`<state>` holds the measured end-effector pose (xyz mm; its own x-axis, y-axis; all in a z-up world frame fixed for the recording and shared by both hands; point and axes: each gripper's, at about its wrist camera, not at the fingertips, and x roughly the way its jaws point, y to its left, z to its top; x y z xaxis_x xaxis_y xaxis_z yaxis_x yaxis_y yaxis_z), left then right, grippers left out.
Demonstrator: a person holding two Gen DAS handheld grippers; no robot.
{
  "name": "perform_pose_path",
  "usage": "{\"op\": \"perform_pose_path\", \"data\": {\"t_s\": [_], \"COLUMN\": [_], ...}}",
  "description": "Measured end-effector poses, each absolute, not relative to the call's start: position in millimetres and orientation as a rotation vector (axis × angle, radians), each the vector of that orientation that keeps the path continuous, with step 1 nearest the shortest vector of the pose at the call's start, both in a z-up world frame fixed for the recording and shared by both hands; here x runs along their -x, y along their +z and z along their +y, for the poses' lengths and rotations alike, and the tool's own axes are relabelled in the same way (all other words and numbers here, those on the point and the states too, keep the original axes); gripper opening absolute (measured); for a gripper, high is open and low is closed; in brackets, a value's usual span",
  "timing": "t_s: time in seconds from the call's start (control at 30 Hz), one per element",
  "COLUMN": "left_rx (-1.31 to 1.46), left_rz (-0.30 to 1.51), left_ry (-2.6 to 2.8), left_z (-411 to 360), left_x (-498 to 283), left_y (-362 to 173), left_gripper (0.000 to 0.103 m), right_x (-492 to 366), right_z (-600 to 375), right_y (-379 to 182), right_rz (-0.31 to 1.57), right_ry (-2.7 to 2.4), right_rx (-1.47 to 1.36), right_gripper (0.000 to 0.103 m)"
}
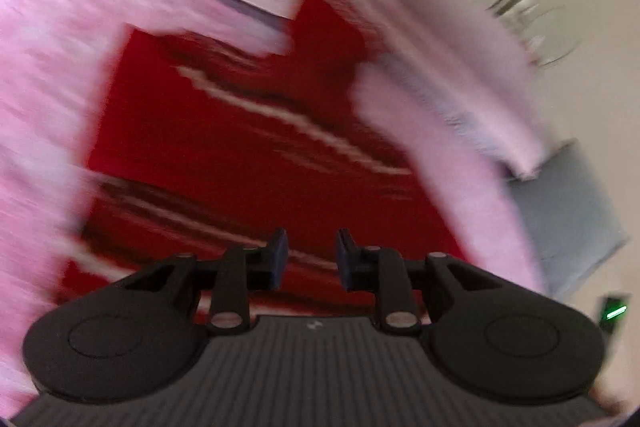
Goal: Fold clothes
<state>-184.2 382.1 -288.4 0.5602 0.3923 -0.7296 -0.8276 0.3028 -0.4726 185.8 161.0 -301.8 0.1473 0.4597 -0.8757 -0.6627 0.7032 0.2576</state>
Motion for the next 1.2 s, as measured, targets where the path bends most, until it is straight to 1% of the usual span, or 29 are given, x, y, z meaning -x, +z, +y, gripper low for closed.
{"op": "perform_pose_path", "data": {"t_s": [0.13,0.17,0.2,0.23,0.27,0.33,0.47,0.6,0.63,0.67,0.77,0.9,0.97,1.0,1.07,1.17,1.2], "left_rx": [0.899,0.899,0.898,0.896,0.895,0.901,0.946,0.960,0.968,0.980,0.998,0.981,0.985,0.985,0.991,0.999,0.999], "left_rz": [0.595,0.596,0.599,0.602,0.605,0.607,0.600,0.607,0.607,0.602,0.548,0.532,0.535,0.541,0.555,0.575,0.578], "left_ry": [0.950,0.956,0.961,0.965,0.968,0.971,0.966,0.966,0.971,0.978,0.995,1.035,1.045,1.046,1.049,1.049,1.048], "left_z": [402.8,405.2,407.8,410.5,413.8,419.7,424.9,427.3,429.4,431.9,441.0,452.3,455.6,456.4,456.9,456.6,457.4], "left_x": [217.9,223.7,227.3,229.9,230.7,232.1,234.3,234.0,234.5,236.0,245.1,254.3,257.0,257.3,257.2,257.8,258.2], "left_y": [-289.1,-288.8,-289.3,-290.3,-292.1,-297.3,-305.5,-314.2,-316.2,-317.3,-314.0,-311.5,-313.3,-315.2,-319.9,-326.5,-327.5], "left_gripper": [0.020,0.020,0.020,0.020,0.020,0.020,0.020,0.020,0.020,0.020,0.020,0.020,0.020,0.020,0.020,0.021,0.021], "right_x": [-202.5,-207.7,-213.6,-218.5,-222.7,-229.2,-233.6,-231.6,-229.0,-226.2,-214.3,-189.3,-185.0,-187.7,-200.5,-229.0,-232.1], "right_z": [163.9,164.8,165.8,167.2,169.2,174.6,191.1,206.7,211.0,214.9,223.4,219.2,215.3,213.7,214.8,222.5,220.4], "right_y": [-306.7,-310.0,-314.7,-320.4,-326.2,-336.1,-337.0,-331.8,-330.6,-329.8,-317.1,-255.6,-239.0,-242.1,-271.4,-337.9,-348.2], "right_rz": [1.225,1.246,1.269,1.293,1.319,1.348,1.335,1.327,1.313,1.295,1.195,0.852,0.754,0.755,0.850,1.177,1.215], "right_ry": [0.839,0.824,0.807,0.785,0.760,0.717,0.752,0.774,0.775,0.776,0.854,1.248,1.347,1.338,1.183,0.860,0.835], "right_rx": [-0.083,-0.153,-0.228,-0.287,-0.332,-0.391,-0.430,-0.402,-0.365,-0.320,-0.264,-0.383,-0.385,-0.369,-0.279,-0.087,-0.103], "right_gripper": [0.071,0.069,0.062,0.045,0.043,0.043,0.043,0.043,0.032,0.001,0.001,0.001,0.001,0.001,0.001,0.001,0.001]}}
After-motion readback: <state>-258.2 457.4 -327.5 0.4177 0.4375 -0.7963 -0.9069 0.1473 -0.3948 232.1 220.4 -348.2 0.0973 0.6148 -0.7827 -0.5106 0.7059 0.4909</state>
